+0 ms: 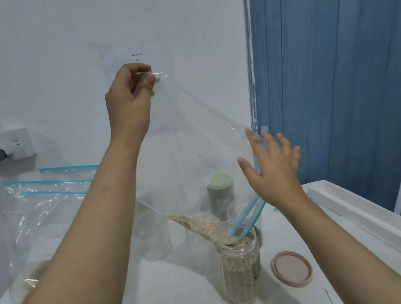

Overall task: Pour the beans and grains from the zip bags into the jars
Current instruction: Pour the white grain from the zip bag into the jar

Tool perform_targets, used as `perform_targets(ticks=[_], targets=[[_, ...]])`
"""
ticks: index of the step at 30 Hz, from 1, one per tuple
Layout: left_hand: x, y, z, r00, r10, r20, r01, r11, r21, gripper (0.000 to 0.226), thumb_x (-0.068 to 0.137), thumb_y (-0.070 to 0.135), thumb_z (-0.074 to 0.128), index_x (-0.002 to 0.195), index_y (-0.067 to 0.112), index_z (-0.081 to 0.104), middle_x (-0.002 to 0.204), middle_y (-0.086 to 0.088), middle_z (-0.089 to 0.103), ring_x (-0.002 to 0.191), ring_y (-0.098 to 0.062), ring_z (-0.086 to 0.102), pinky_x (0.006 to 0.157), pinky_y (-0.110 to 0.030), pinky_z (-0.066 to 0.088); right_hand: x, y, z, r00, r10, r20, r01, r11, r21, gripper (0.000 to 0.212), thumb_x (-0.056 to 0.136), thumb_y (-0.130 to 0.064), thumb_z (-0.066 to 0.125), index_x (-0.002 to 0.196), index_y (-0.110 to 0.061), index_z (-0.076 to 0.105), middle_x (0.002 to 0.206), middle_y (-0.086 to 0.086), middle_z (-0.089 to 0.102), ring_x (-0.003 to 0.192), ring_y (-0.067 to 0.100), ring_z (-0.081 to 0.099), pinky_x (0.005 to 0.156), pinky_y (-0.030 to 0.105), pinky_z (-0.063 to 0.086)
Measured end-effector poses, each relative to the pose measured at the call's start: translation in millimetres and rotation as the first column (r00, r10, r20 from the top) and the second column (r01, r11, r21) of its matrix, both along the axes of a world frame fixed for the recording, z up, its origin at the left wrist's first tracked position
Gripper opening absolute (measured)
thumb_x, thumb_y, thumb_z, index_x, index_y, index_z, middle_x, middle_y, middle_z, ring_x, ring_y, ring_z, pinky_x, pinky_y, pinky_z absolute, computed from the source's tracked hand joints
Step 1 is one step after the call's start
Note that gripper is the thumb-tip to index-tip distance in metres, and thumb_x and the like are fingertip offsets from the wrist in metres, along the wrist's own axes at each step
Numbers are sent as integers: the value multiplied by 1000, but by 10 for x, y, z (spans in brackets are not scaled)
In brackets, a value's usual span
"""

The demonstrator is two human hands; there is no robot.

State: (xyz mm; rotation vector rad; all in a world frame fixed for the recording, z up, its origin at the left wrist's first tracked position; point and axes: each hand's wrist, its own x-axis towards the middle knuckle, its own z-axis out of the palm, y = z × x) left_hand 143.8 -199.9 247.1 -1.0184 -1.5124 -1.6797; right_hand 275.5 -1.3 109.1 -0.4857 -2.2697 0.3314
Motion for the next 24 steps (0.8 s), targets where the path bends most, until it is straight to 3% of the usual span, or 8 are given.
perform_targets(ticks=[5,9,11,14,19,24], targets=[[45,30,11,1000,-24,-6,24,1000,-17,9,94,18,64,97,27,62,92,1,69,76,-9,63,81,-22,52,-187,-167,328,971,202,-129,-201,979,20,60,100,-59,31,156,-43,17,154,0,34,144,23,25,119,58,3],[54,61,-7,1000,-1,-14,0,999,-38,6,95,19,63,99,24,62,94,2,69,79,-9,63,80,-19,51,-349,-236,598,903,372,-217,-348,927,143,58,103,-48,43,156,-37,23,119,0,46,100,17,54,104,41,33],[31,53,-19,997,53,-50,-57,996,-75,8,96,23,61,104,21,63,97,4,69,86,-8,65,85,-22,52,-420,-227,652,882,411,-232,-375,908,185,57,106,-37,43,157,-34,20,106,0,44,80,16,49,85,31,41],[12,12,-62,965,180,-188,-212,962,-170,27,100,31,56,119,14,65,111,9,68,105,-5,63,97,-23,48,-457,-186,634,868,403,-290,-362,914,185,55,107,-28,42,157,-32,20,97,3,43,73,13,41,67,12,35],[-94,-8,-229,921,255,-295,-328,916,-232,44,98,41,54,134,17,59,127,6,66,118,-12,59,106,-47,43,-458,-151,522,830,404,-385,-378,914,146,51,106,-21,44,155,-30,30,87,2,41,77,2,42,69,5,35],[-176,-33,-418,900,321,-296,-391,895,-216,50,98,42,54,144,21,50,136,5,61,126,-15,56,109,-56,38,-448,-97,483,787,408,-462,-369,912,177,49,105,-15,46,153,-24,37,78,-5,34,73,-3,41,69,5,34]])
